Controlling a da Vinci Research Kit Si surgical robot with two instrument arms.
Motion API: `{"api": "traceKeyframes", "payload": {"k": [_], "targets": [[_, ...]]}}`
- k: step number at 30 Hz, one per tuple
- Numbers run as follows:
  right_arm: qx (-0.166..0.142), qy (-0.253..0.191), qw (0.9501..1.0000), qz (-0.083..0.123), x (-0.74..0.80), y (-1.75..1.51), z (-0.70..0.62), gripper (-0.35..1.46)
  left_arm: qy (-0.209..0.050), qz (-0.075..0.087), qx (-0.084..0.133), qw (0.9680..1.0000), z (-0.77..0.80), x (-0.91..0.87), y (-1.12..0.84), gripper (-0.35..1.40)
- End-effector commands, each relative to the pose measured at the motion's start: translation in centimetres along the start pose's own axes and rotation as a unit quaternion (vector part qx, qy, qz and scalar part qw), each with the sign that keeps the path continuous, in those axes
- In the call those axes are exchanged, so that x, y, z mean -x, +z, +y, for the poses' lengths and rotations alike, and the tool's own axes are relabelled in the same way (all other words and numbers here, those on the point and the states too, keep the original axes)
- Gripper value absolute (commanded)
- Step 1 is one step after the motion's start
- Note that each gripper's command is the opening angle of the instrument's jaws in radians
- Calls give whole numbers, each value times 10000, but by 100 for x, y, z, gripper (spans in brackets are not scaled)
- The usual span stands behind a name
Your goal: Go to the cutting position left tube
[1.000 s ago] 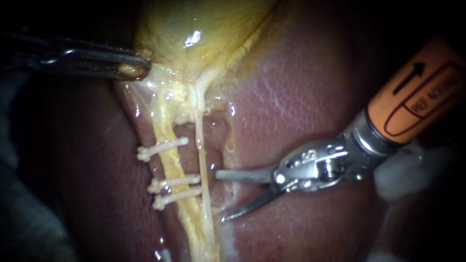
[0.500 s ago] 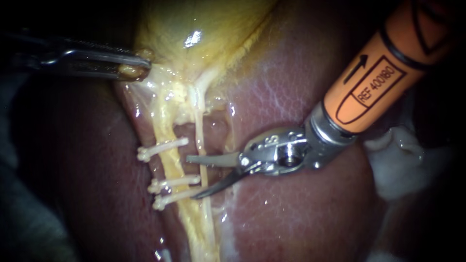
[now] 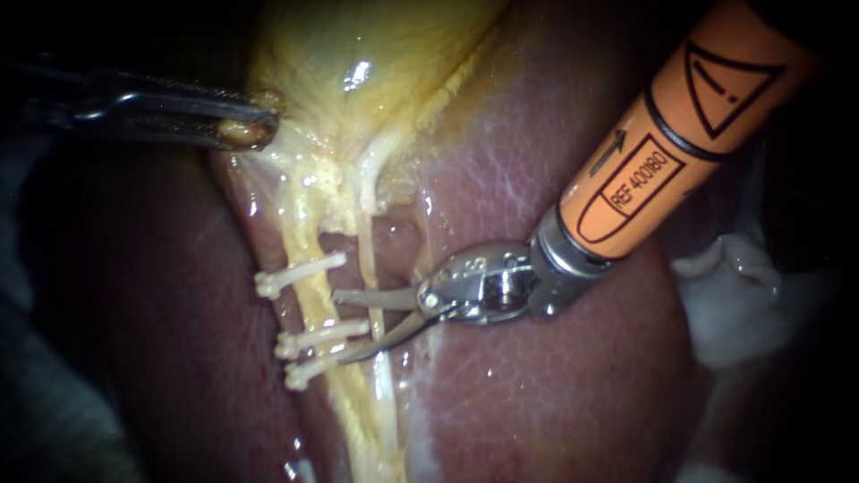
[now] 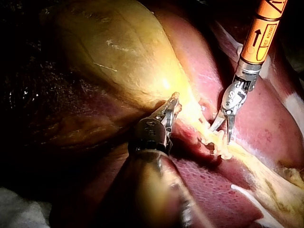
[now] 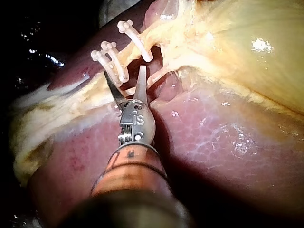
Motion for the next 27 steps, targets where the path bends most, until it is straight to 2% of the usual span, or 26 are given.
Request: {"api": "traceKeyframes", "payload": {"k": [1, 11, 15, 27], "targets": [[-8, -12, 10000, 67, -2, 2, 0, 145, -1, 0, -1, 10000, 0, 0, 0, -35], [-306, -11, 9985, 446, -15, 13, 2, 143, -1, 0, -1, 10000, 0, 0, 0, -35], [-393, -43, 9978, 534, -20, 15, 0, 143, -1, 0, -1, 10000, 0, 0, 0, -35], [-594, -53, 9943, 884, -40, 6, -4, 142, -2, 0, -1, 10000, 0, 0, 0, -35]]}}
